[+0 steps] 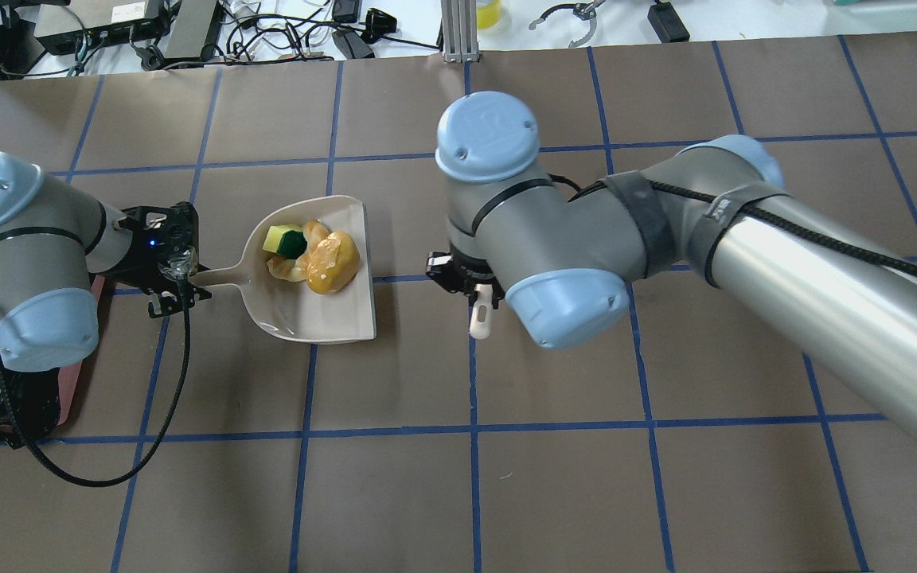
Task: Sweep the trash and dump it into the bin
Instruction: 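Tip the dustpan over the black trash bag with the left gripper while the right withdraws, then bring the empty dustpan back and lower it onto the table with the left gripper, then open the left gripper off the dustpan while the right gripper releases the brush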
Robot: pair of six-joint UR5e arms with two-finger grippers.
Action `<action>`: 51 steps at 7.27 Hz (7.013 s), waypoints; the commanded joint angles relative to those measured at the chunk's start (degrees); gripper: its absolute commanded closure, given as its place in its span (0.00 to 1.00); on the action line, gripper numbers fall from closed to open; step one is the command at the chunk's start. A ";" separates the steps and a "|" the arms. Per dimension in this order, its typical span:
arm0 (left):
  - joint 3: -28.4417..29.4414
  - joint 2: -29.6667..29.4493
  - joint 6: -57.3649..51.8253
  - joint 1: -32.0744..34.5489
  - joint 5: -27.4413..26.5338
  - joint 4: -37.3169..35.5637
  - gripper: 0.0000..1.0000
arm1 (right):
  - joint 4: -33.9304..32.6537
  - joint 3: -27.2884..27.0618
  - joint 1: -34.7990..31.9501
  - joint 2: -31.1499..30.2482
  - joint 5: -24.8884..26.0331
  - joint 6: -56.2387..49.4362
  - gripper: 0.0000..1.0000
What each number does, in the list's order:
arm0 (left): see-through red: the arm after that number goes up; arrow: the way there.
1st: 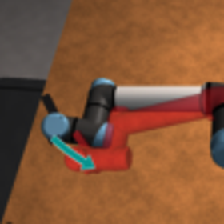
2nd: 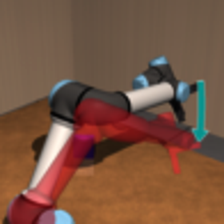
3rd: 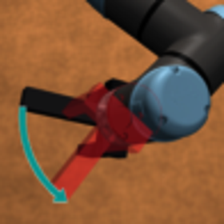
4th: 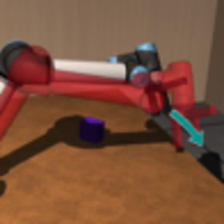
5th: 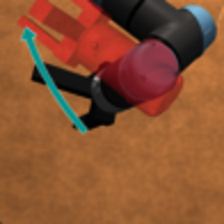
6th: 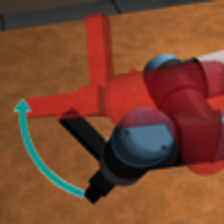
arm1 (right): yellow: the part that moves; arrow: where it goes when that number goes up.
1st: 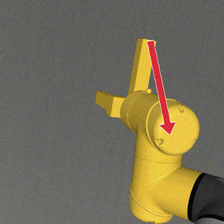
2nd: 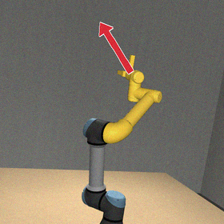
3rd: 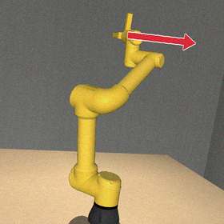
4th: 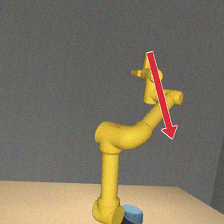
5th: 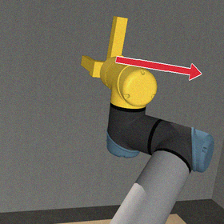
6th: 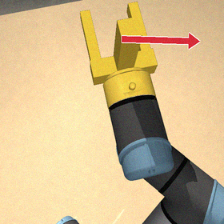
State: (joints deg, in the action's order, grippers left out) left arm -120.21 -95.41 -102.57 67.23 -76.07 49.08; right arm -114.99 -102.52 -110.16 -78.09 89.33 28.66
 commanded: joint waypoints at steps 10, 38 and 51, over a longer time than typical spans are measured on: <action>34.59 -8.54 -26.97 -33.82 -9.05 25.32 1.00 | -4.37 -0.40 43.37 4.35 0.05 -49.61 1.00; 31.61 -24.82 -2.54 9.68 -12.09 8.49 1.00 | -5.86 -6.28 42.75 5.41 -1.09 -42.82 0.20; 30.12 -0.26 53.25 18.80 -11.65 32.77 0.00 | 12.28 5.63 39.17 -0.82 -1.35 -38.86 0.02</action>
State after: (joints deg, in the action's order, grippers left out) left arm -90.14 -101.37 -61.59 84.26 -88.31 74.69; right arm -108.65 -100.60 -69.08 -77.49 88.36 -10.32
